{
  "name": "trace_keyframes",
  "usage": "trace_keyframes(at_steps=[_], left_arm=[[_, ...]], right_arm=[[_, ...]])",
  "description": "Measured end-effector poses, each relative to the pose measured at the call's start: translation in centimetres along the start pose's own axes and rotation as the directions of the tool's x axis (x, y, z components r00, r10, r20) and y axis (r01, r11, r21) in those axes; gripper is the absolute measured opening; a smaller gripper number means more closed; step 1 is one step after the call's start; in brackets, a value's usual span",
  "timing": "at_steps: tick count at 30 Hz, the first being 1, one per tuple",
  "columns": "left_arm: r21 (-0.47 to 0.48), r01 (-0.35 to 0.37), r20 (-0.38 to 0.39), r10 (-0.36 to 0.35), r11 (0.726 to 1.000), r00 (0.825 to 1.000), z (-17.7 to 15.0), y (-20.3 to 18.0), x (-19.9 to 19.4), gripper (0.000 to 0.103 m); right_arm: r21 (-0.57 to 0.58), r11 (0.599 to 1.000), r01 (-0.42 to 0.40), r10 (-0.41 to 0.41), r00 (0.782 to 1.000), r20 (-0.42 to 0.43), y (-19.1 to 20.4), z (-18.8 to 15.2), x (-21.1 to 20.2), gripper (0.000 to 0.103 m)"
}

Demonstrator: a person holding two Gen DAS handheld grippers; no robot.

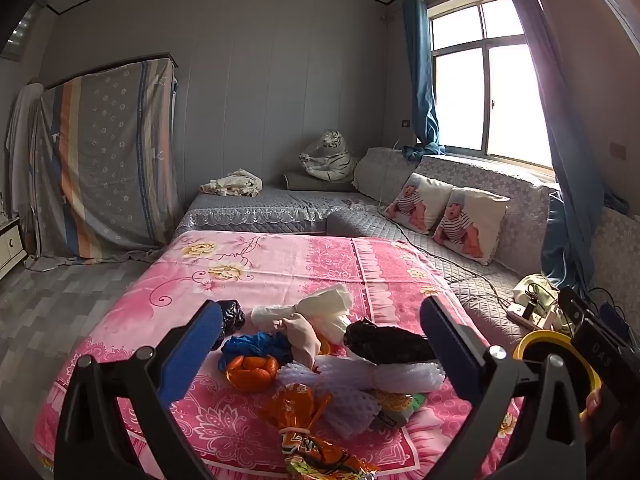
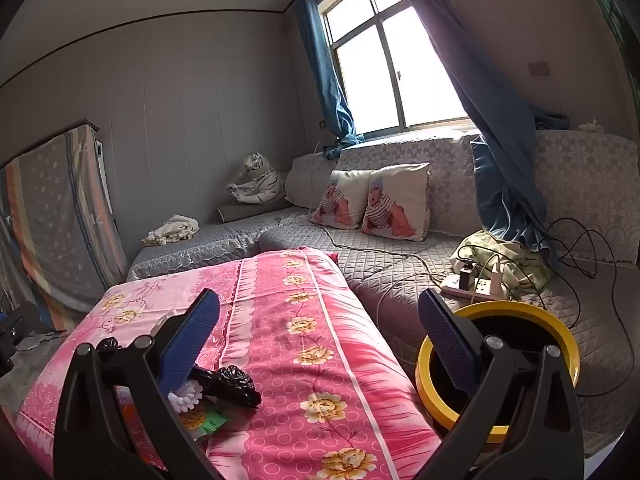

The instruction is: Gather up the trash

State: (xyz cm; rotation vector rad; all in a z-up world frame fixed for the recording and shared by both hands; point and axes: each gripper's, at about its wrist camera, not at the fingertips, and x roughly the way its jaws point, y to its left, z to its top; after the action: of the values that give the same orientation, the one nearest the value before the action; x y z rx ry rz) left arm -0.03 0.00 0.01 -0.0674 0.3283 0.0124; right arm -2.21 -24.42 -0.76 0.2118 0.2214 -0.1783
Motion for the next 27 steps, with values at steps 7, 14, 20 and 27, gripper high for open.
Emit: trace_keyframes(at_steps=[7,14,20,27], left_arm=[[0.000,-0.004,0.006,0.004,1.000,1.000,0.1,0.1,-0.5,0.096],[0.000,0.012,-0.016,-0.012,1.000,1.000,-0.2,0.6,0.5,0.096],[-0.005,0.014,-0.022,-0.014,1.000,1.000,0.3,0.2,0.2,0.096],[-0.005,0.013,-0.021,-0.014,1.000,1.000,0.3,0.3,0.3,0.096]], right_arm=[[-0.009,1.000,0.006,-0.006,1.000,-0.001,0.0,0.0,0.0,0.095],[-0.006,1.000,0.003,-0.003,1.000,0.000,-0.1,0.0,0.0,0.095],[-0.006,1.000,0.004,-0.004,1.000,0.001,-0.1,0.0,0.0,0.095],[-0.004,1.000,0.002,-0.002,1.000,0.001,-0.1,0.0,0.0,0.095]])
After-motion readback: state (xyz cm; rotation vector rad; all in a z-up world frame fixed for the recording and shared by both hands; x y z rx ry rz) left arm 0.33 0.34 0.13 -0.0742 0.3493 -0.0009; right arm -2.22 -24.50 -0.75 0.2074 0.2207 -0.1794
